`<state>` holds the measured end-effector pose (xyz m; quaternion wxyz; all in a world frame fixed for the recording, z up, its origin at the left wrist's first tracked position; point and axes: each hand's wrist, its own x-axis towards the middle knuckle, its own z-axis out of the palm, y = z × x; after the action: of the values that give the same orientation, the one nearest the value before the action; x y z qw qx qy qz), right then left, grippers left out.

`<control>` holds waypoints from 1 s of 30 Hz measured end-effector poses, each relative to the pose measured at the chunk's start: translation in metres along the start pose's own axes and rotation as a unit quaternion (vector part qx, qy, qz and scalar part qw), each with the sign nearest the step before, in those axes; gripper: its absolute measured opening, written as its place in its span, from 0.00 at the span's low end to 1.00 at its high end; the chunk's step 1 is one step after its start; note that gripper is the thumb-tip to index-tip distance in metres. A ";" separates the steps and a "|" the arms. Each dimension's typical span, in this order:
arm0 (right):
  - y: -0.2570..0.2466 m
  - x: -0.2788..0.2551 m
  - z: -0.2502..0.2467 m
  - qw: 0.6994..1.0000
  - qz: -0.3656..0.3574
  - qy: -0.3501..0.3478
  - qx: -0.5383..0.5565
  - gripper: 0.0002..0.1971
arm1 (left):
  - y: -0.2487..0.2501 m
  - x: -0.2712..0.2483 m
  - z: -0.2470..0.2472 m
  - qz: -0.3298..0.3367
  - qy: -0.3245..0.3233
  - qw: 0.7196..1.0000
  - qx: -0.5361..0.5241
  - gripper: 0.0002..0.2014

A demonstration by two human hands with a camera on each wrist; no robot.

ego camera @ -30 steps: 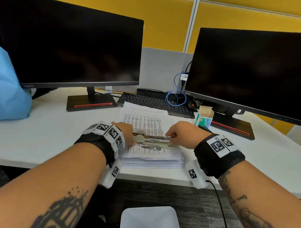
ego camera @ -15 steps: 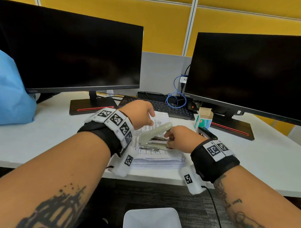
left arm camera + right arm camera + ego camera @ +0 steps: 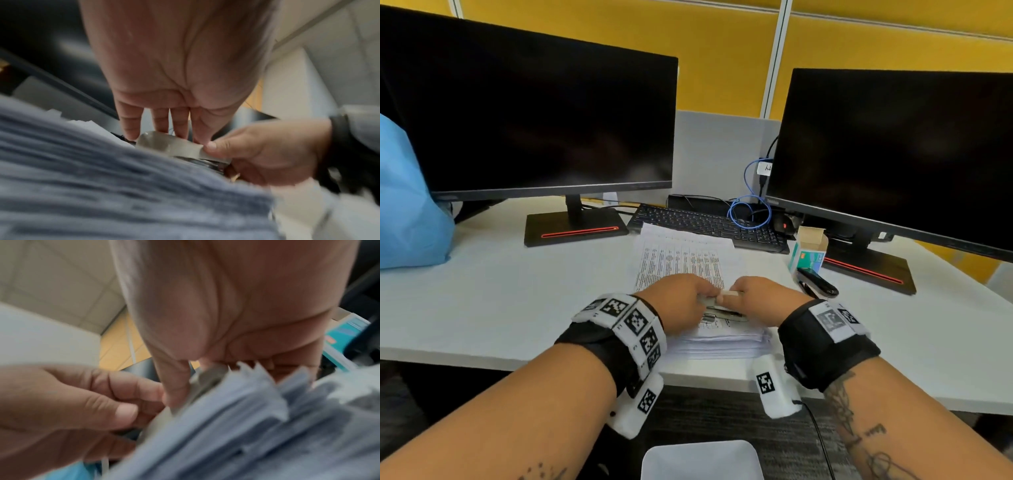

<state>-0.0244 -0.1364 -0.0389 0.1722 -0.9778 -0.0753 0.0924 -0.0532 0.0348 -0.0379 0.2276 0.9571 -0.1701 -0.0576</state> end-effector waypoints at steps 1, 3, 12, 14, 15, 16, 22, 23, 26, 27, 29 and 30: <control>-0.001 -0.001 -0.001 1.000 0.000 -0.001 0.013 0.22 | -0.003 0.000 -0.004 -0.005 0.009 1.000 -0.011 0.21; 0.001 0.000 -0.005 0.999 0.010 0.015 0.030 0.24 | -0.011 0.003 -0.012 -0.047 0.062 0.997 -0.024 0.26; 0.019 0.003 -0.014 0.973 0.149 0.128 0.125 0.26 | -0.042 0.003 -0.024 -0.229 0.046 0.968 0.091 0.35; 0.023 0.001 -0.015 0.969 0.150 0.170 0.102 0.25 | -0.040 0.003 -0.017 -0.199 0.021 0.969 0.148 0.41; 0.022 -0.001 -0.016 0.969 0.148 0.174 0.096 0.27 | -0.039 0.004 -0.013 -0.162 0.003 0.976 0.148 0.44; 0.022 0.000 -0.017 0.968 0.158 0.166 0.097 0.28 | -0.037 0.004 -0.010 -0.115 -0.024 0.985 0.125 0.44; 0.033 0.002 -0.015 0.954 0.173 0.173 0.172 0.26 | -0.007 -0.001 0.007 0.054 -0.102 0.992 0.043 0.28; 0.037 0.004 -0.014 0.945 0.173 0.186 0.205 0.23 | -0.005 -0.001 0.008 0.060 -0.086 0.993 0.054 0.26; 0.045 0.006 -0.014 0.944 0.186 0.171 0.212 0.24 | -0.005 -0.001 0.004 0.063 -0.074 0.994 0.053 0.20; 0.046 0.006 -0.015 0.948 0.188 0.159 0.203 0.24 | -0.006 -0.001 0.002 0.062 -0.073 0.994 0.046 0.18; 0.048 0.003 -0.016 0.957 0.185 0.142 0.173 0.24 | -0.007 -0.001 0.001 0.062 -0.063 0.995 0.038 0.15; 0.048 0.002 -0.017 0.959 0.186 0.138 0.166 0.23 | -0.006 -0.002 0.002 0.062 -0.058 0.996 0.041 0.14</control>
<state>-0.0131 -0.1864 -0.0406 0.3212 -0.9353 0.1484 -0.0022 -0.0531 0.0399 -0.0420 0.1813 0.9483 -0.2437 -0.0916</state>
